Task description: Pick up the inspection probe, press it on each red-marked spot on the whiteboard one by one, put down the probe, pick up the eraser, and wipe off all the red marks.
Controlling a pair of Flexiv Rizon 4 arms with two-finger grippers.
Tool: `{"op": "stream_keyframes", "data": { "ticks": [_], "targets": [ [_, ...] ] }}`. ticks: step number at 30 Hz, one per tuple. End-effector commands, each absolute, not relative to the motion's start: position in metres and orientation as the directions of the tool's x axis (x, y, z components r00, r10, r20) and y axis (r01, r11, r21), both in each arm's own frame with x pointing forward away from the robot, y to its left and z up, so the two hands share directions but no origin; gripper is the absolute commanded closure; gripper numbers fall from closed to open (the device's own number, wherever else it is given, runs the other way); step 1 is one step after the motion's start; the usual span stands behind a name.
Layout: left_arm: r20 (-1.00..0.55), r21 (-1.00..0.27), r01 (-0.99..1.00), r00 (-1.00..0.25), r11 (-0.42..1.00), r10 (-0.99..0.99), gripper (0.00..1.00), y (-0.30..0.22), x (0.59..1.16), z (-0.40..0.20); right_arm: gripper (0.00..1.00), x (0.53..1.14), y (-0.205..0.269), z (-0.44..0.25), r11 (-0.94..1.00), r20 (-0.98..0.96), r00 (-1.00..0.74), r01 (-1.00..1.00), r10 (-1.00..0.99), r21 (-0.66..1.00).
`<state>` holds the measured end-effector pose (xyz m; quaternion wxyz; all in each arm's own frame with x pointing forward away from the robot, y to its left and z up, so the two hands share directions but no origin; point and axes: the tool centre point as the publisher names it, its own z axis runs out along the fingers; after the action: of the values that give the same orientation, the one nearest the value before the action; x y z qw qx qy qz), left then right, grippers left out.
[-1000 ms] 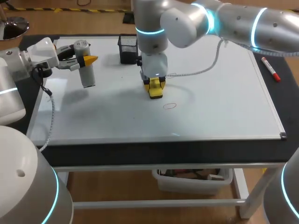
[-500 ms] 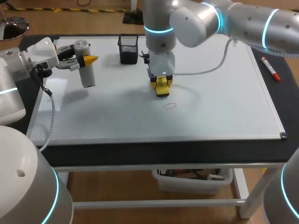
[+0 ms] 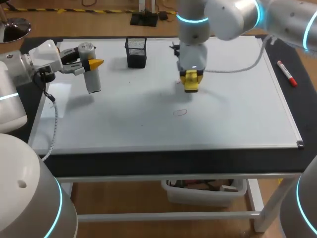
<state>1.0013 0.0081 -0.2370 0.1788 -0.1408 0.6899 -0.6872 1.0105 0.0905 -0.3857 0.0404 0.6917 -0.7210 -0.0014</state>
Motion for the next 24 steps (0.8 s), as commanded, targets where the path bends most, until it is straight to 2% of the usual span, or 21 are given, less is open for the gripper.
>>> {"op": "stream_keyframes", "data": {
  "ticks": [1,9,24],
  "targets": [
    [-0.056,-0.998,0.056,-0.895,0.013,-0.442,1.0,0.008,1.001,-0.237,1.0,1.013,0.04,-0.373,0.08,0.033,-0.079,-0.996,-0.996,0.045],
    [-0.056,-0.998,0.056,-0.895,0.013,-0.442,1.0,0.008,1.001,-0.237,1.0,1.024,-0.025,-0.366,0.176,0.046,-0.174,-0.983,-0.984,0.045],
    [-0.056,-0.998,0.056,-0.895,0.013,-0.442,1.0,0.008,1.001,-0.237,1.0,1.021,-0.105,-0.371,0.274,0.066,-0.27,-0.96,-0.961,0.053]
  ]
}}
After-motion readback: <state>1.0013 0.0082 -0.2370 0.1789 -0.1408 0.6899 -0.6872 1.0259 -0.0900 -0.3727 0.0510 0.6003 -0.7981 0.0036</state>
